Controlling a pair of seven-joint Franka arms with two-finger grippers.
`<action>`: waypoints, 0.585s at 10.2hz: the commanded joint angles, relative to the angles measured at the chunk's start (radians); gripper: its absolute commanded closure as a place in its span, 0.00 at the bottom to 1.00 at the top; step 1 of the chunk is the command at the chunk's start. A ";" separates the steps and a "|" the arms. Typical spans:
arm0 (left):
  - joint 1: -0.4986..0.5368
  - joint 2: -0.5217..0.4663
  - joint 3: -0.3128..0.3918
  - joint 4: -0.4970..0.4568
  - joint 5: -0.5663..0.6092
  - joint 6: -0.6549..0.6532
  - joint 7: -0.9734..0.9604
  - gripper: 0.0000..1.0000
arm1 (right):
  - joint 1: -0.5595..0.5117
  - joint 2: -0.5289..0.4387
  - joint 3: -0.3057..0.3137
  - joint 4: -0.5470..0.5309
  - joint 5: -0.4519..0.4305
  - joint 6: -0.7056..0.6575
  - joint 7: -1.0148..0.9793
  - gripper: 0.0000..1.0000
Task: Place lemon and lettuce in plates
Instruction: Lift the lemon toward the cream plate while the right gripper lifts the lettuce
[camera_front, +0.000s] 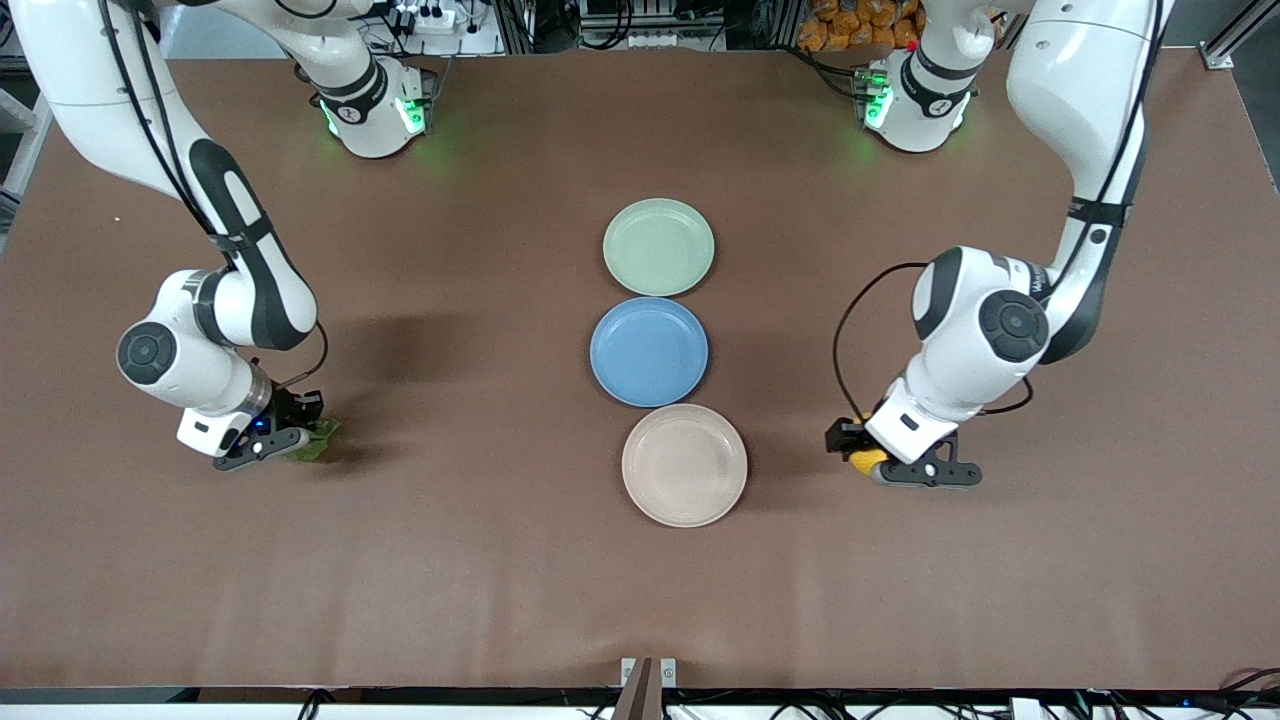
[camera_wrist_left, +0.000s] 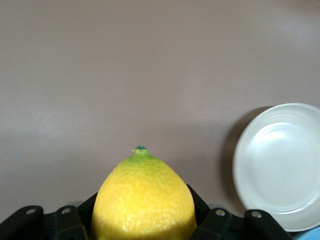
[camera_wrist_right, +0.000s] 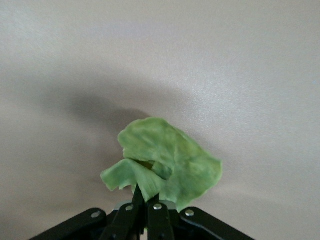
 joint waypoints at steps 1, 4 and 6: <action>-0.016 0.100 -0.047 0.130 -0.033 -0.018 -0.088 0.67 | 0.013 -0.082 0.011 -0.069 0.016 -0.015 0.031 1.00; -0.040 0.223 -0.118 0.296 -0.039 -0.009 -0.220 0.67 | 0.024 -0.143 0.083 -0.069 0.016 -0.112 0.194 1.00; -0.054 0.287 -0.142 0.344 -0.039 0.001 -0.248 0.67 | 0.026 -0.170 0.143 -0.066 0.016 -0.161 0.297 1.00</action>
